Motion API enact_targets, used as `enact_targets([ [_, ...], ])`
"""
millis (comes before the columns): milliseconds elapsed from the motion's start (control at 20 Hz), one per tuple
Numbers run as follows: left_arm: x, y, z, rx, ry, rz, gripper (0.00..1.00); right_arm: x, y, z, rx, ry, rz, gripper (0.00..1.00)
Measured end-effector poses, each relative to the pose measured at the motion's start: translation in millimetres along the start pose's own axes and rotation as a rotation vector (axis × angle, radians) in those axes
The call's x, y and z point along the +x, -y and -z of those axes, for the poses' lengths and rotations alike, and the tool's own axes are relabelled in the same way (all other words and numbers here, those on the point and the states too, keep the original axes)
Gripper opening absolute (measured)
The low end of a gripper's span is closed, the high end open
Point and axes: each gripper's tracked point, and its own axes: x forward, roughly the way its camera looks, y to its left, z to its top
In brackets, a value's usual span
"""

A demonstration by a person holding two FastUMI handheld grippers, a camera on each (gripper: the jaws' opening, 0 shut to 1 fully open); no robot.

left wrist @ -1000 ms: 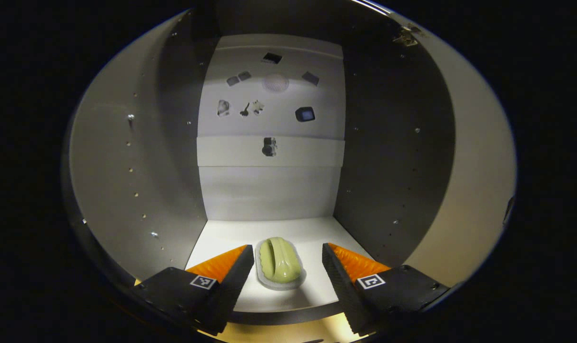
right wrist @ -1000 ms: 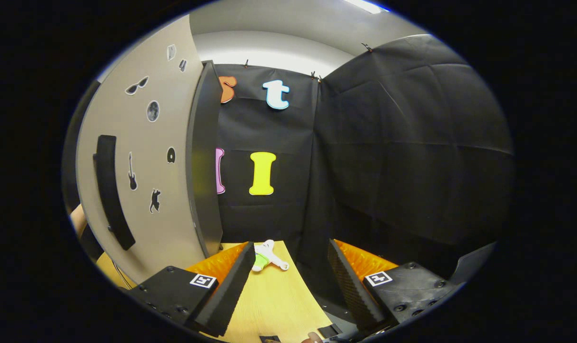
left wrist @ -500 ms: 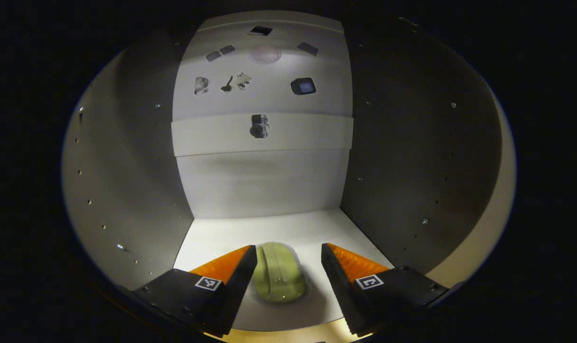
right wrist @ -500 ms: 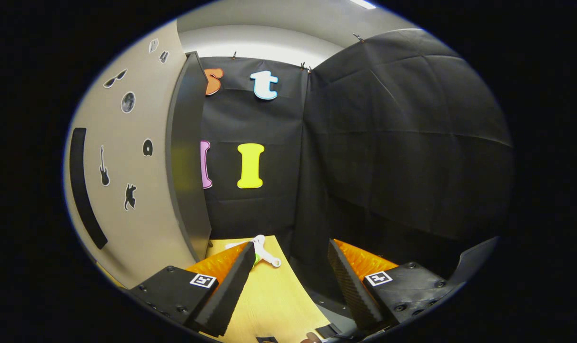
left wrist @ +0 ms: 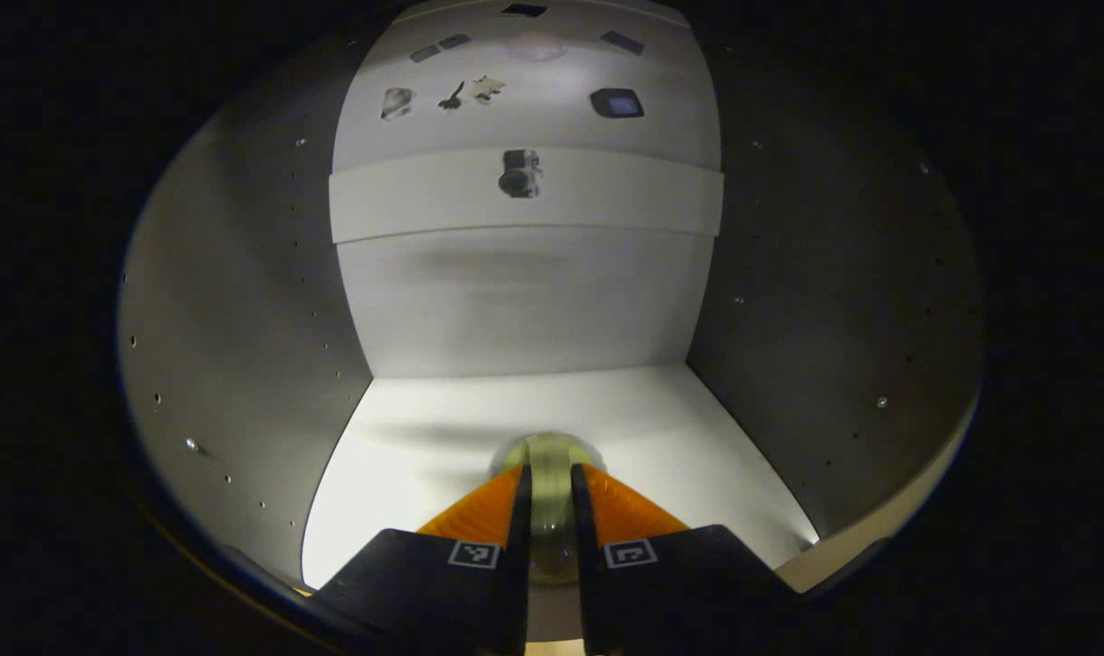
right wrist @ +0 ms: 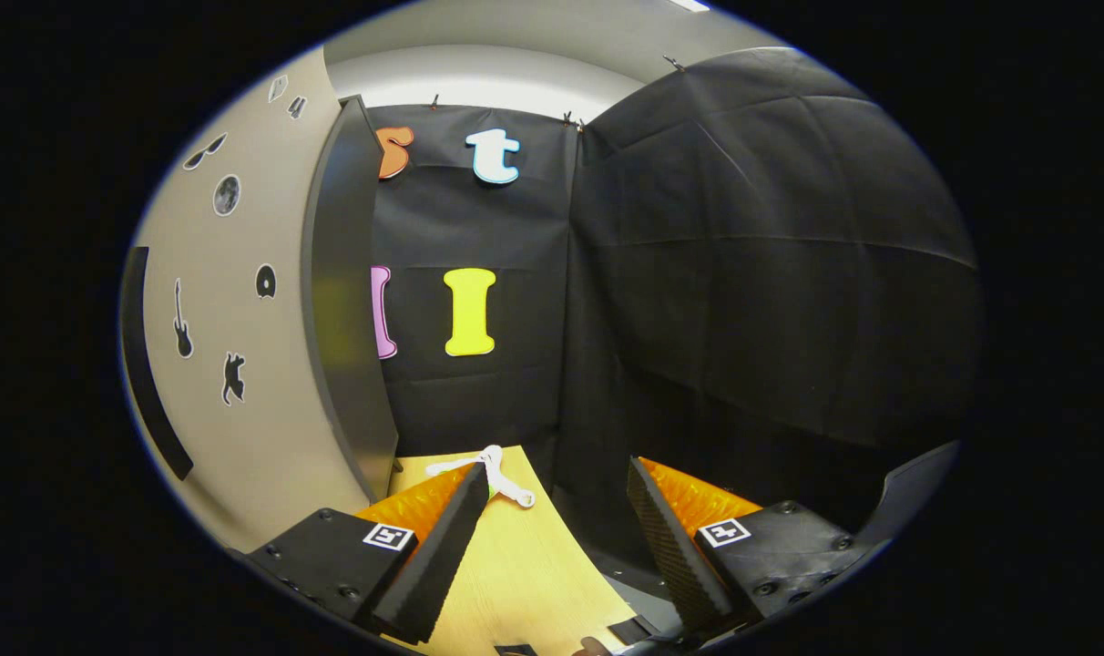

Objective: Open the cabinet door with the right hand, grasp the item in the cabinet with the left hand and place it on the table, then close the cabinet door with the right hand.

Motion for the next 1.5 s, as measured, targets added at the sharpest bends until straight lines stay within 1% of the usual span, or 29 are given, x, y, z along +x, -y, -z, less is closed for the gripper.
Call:
enact_targets([
  [200, -3, 1, -2, -0.017, -0.004, 0.001, 0.23, 2, 1, 0, 0.024, -0.002, -0.007, 0.98],
  [400, -15, 0, -2, -0.051, 0.002, -0.003, 0.23, 4, 0, 0, 0.023, -0.005, -0.024, 0.98],
  [600, -41, -2, -8, -0.08, 0.032, -0.018, 0.23, 5, -8, 1, 0.025, -0.008, -0.069, 0.97],
  [700, -58, 0, -8, -0.084, 0.042, -0.014, 0.23, 4, -14, 0, 0.028, -0.009, -0.103, 0.97],
  [800, -79, -3, -8, -0.076, 0.066, -0.032, 0.23, 1, -23, -1, 0.033, -0.009, -0.143, 0.97],
  [850, -90, -5, -8, -0.073, 0.078, -0.038, 0.23, -1, -26, -1, 0.034, -0.009, -0.158, 1.0],
  [900, -102, -5, -6, -0.076, 0.084, -0.041, 0.22, -4, -29, -2, 0.034, -0.005, -0.17, 0.97],
  [1000, -127, -5, 2, -0.089, 0.091, -0.027, 0.23, -12, -35, -3, 0.028, 0.003, -0.191, 0.96],
  [1050, -139, -5, 6, -0.093, 0.096, -0.022, 0.23, -15, -37, -3, 0.025, 0.006, -0.198, 0.92],
  [1100, -153, -7, 12, -0.095, 0.101, -0.024, 0.23, -19, -40, -3, 0.024, 0.007, -0.207, 0.96],
  [1400, -221, -11, 57, -0.108, 0.094, 0.005, 0.23, -44, -69, 0, 0.032, 0.012, -0.266, 0.98],
  [1450, -229, -14, 68, -0.109, 0.086, 0.003, 0.23, -47, -76, 0, 0.026, 0.016, -0.276, 1.0],
  [1500, -238, -16, 77, -0.115, 0.079, 0.002, 0.23, -51, -83, 1, 0.015, 0.014, -0.288, 0.98],
])
